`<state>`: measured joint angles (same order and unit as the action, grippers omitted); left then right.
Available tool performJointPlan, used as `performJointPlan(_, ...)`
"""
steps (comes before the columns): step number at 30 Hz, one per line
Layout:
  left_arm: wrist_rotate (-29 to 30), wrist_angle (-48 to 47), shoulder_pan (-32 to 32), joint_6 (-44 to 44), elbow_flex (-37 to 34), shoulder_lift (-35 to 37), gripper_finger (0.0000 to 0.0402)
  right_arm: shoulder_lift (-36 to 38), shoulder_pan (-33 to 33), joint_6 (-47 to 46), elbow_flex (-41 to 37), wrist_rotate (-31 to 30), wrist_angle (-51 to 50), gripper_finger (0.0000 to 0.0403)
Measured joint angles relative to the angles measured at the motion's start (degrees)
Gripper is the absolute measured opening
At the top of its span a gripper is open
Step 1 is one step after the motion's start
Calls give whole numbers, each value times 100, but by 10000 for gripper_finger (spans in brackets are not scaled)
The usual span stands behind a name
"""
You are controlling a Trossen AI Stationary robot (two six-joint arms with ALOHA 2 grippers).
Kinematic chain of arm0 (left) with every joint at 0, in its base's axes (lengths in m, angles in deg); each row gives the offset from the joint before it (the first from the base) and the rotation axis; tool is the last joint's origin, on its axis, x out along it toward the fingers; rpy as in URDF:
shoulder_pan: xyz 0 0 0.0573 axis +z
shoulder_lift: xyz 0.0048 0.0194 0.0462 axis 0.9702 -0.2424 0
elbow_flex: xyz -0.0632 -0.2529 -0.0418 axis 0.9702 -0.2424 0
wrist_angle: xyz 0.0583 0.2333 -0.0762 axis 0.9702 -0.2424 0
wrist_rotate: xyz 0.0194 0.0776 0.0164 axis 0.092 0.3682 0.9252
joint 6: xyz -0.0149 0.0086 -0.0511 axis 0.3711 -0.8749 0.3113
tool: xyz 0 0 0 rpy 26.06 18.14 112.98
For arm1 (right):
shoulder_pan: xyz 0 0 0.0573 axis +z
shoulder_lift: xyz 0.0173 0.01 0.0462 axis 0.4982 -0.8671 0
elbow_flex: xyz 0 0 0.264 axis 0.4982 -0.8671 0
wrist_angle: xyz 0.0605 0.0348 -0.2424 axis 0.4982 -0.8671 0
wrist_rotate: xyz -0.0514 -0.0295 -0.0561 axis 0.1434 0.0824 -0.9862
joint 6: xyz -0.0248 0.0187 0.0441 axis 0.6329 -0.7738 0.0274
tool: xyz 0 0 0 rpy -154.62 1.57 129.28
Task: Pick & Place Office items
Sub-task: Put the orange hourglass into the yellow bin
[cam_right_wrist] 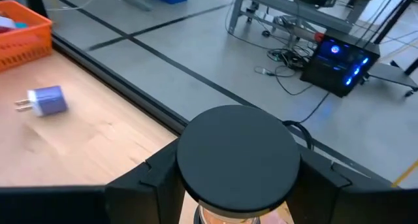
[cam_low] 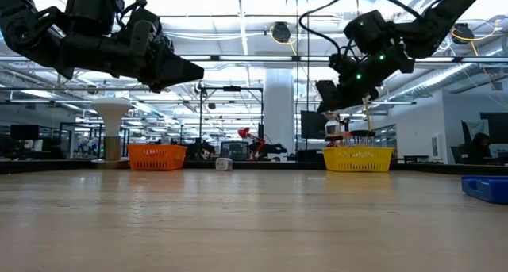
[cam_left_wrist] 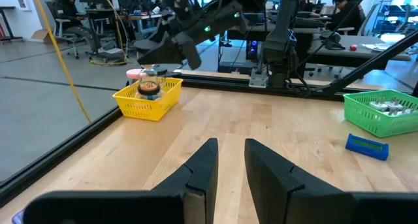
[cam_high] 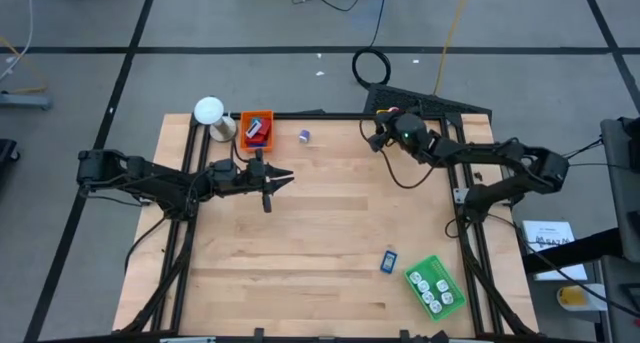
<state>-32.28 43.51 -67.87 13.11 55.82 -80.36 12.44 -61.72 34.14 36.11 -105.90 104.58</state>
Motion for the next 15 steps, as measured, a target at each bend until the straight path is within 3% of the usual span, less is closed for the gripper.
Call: performJointPlan(15,0,2,-1,0,0,0,76,-532,-347,-15,0,2,55,195)
